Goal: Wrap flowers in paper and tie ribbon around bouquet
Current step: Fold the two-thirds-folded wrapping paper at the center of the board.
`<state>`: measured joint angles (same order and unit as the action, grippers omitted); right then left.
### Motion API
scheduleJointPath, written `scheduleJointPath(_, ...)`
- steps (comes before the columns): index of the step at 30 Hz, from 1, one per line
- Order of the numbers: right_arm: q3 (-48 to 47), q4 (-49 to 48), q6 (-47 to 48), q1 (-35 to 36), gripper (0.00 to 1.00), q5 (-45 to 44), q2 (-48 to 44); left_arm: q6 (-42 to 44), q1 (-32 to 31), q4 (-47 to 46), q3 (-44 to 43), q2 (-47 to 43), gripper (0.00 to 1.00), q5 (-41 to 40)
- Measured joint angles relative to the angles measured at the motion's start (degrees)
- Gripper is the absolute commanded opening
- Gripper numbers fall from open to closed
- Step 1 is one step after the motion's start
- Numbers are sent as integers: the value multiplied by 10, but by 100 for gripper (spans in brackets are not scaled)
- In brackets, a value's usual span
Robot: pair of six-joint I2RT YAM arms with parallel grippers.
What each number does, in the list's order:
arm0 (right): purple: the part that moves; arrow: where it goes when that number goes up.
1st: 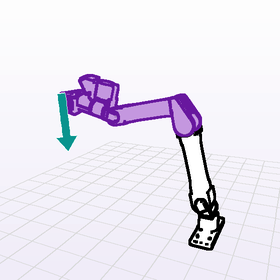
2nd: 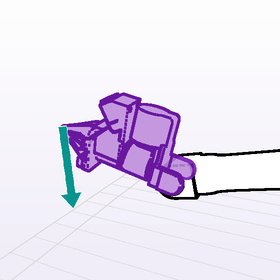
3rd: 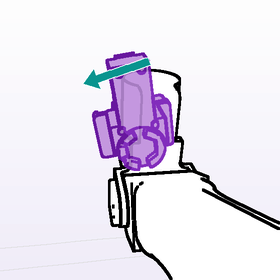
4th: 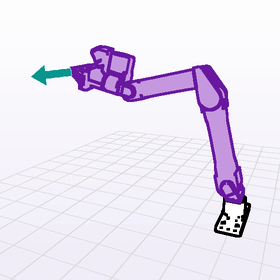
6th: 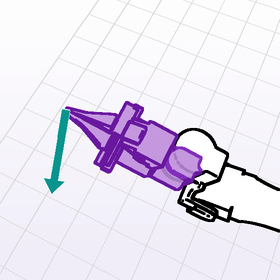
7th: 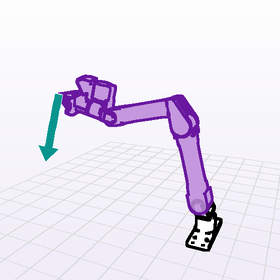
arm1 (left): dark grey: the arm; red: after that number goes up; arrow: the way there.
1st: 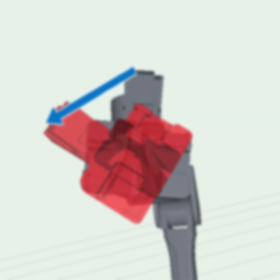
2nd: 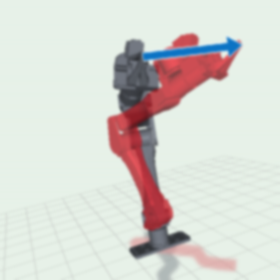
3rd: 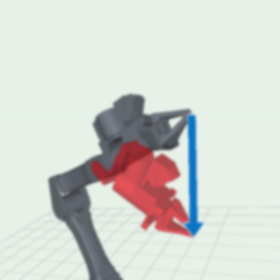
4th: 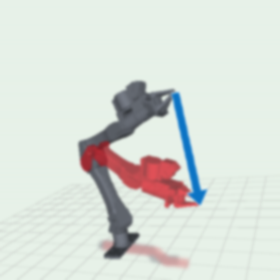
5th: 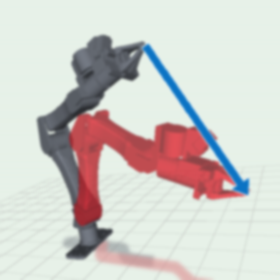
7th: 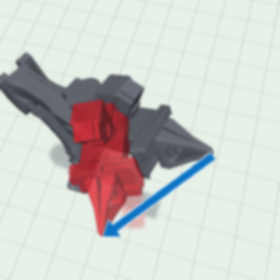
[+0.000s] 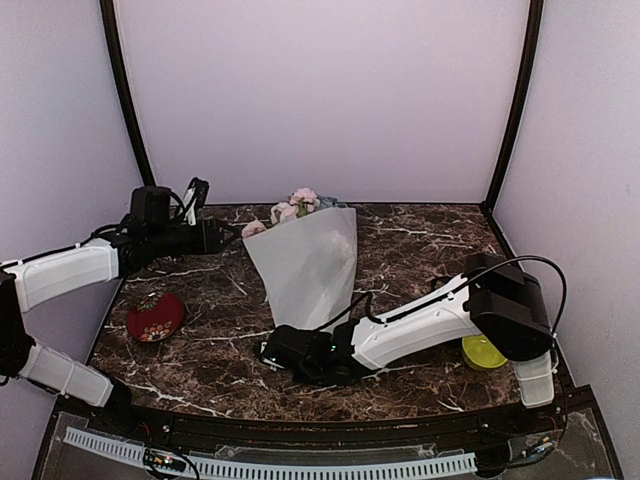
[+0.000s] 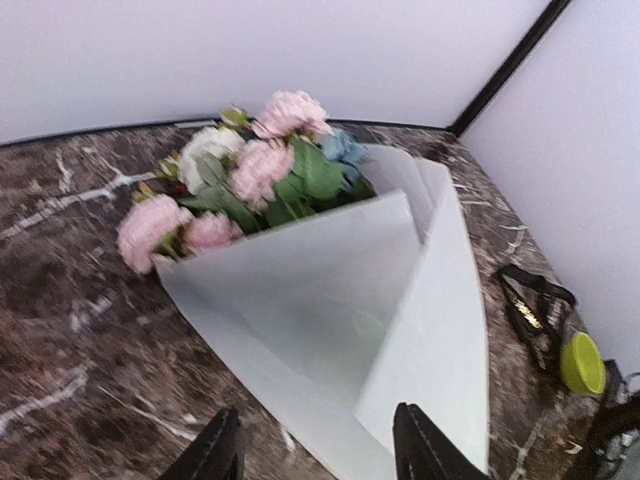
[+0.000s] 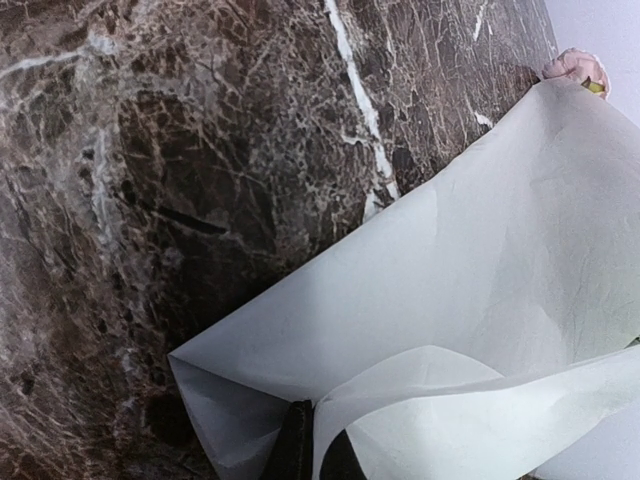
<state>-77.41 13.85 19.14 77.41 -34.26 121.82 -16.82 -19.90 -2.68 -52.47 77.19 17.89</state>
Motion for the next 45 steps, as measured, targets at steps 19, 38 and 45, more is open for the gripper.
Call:
scheduleJointPath(19,0,0,3,0,0,-1,0,-96,-113,-119,121,60,47,137)
scheduleJointPath(38,1,1,3,-1,0,-1,-4,-117,-81,-215,123,106,0,155)
scheduleJointPath(45,12,12,1,-2,49,21,-28,-116,-60,-220,132,170,0,118)
